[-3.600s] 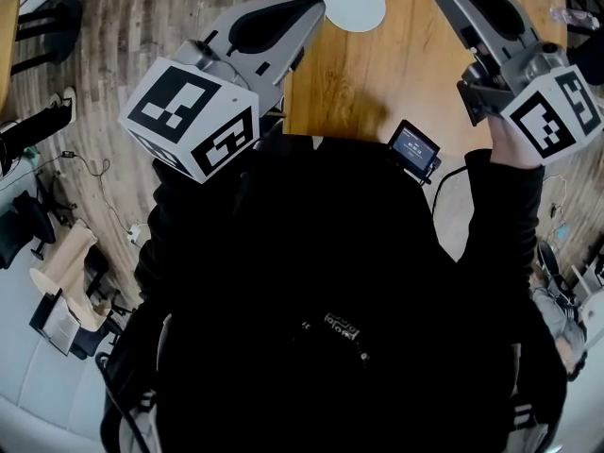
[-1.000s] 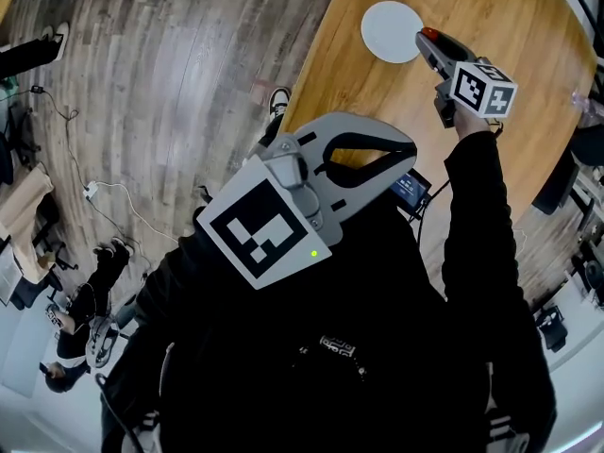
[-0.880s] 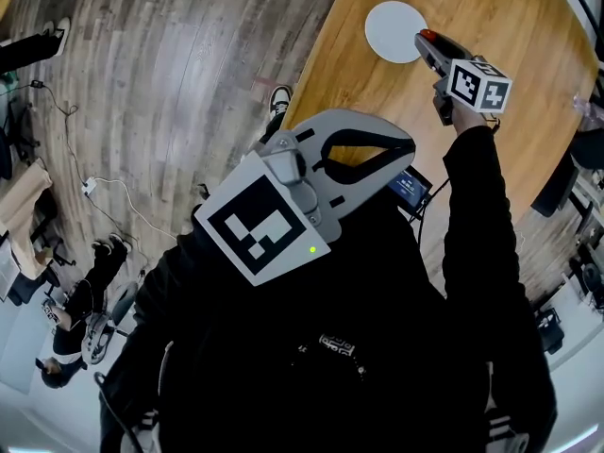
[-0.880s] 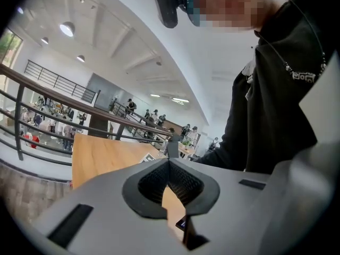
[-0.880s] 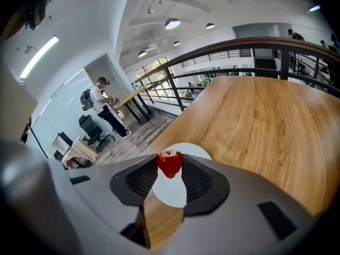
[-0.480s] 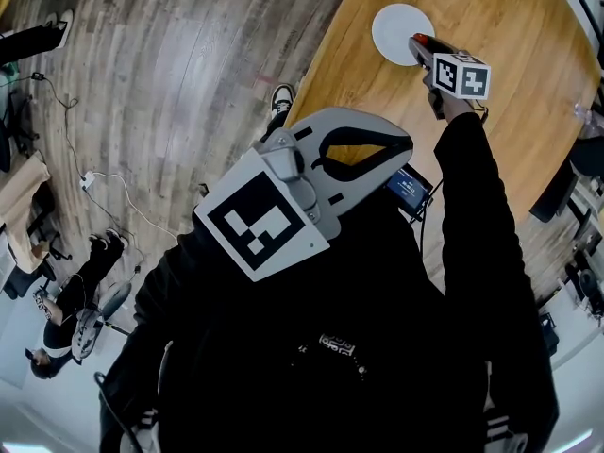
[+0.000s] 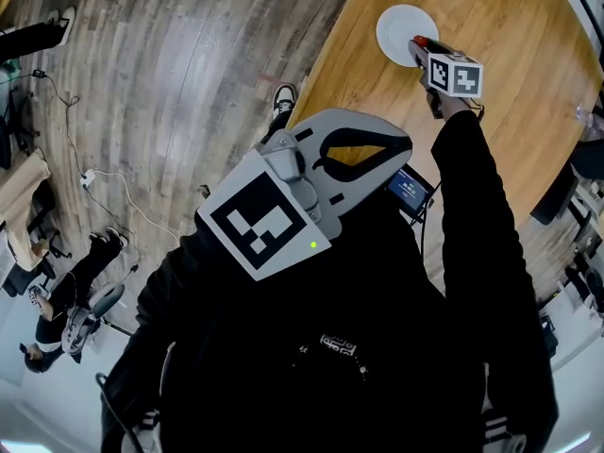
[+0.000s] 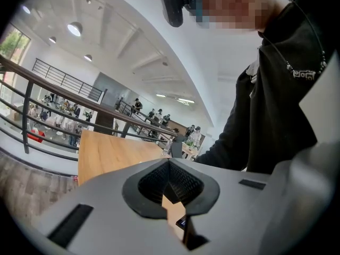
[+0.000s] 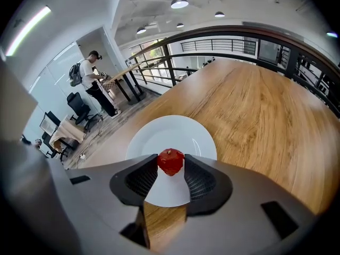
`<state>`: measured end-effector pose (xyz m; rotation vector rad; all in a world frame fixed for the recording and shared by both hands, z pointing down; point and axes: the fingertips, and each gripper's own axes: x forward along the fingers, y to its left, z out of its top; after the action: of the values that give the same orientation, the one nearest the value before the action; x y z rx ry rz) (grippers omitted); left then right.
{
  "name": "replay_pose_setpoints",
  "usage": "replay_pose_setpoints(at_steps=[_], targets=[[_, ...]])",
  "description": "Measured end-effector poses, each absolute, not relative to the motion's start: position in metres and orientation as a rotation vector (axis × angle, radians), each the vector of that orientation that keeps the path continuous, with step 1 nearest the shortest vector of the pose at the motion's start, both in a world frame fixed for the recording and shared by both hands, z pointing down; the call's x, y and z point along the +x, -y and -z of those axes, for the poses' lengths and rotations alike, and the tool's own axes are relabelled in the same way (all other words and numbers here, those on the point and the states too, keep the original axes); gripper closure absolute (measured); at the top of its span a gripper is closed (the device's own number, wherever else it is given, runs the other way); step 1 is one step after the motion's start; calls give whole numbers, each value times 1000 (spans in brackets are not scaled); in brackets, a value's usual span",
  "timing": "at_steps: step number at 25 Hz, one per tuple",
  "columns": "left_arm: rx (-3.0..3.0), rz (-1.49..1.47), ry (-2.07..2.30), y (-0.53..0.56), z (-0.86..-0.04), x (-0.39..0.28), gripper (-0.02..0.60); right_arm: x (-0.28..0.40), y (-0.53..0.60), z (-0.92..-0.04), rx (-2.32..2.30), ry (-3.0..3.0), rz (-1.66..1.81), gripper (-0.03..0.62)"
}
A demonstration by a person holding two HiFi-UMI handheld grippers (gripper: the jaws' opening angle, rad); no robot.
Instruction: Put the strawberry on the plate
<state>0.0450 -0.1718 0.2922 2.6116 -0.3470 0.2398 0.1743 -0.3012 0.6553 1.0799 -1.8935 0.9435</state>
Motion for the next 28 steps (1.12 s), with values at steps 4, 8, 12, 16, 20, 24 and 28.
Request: replay_pose_setpoints(at_steps=[4,8,12,16,20,24,28], targets=[[2611,-240,350,171,-292,45,577,176,298,-658,1073,1895,-934,436],[2596,-236,375,175,-292,44,577,176,300,-652,1089,1908,-933,379],[2586,-240,392,178,-290,41,577,175,300,-644,1109,1939,-949,375],[2612,-250,381,182,-285,41,577,183,305,-623,1157,1967,-932,375],[2636,-258,352,185,-275,43,577,192,309,-591,1234,1991,-914,375],[2657,-263,287,191,-289,25,577,170,305,-571,1240,2054,-910,422],[2742,-279,236,201,-313,6,577,144,298,-544,1275,2156,-889,572]])
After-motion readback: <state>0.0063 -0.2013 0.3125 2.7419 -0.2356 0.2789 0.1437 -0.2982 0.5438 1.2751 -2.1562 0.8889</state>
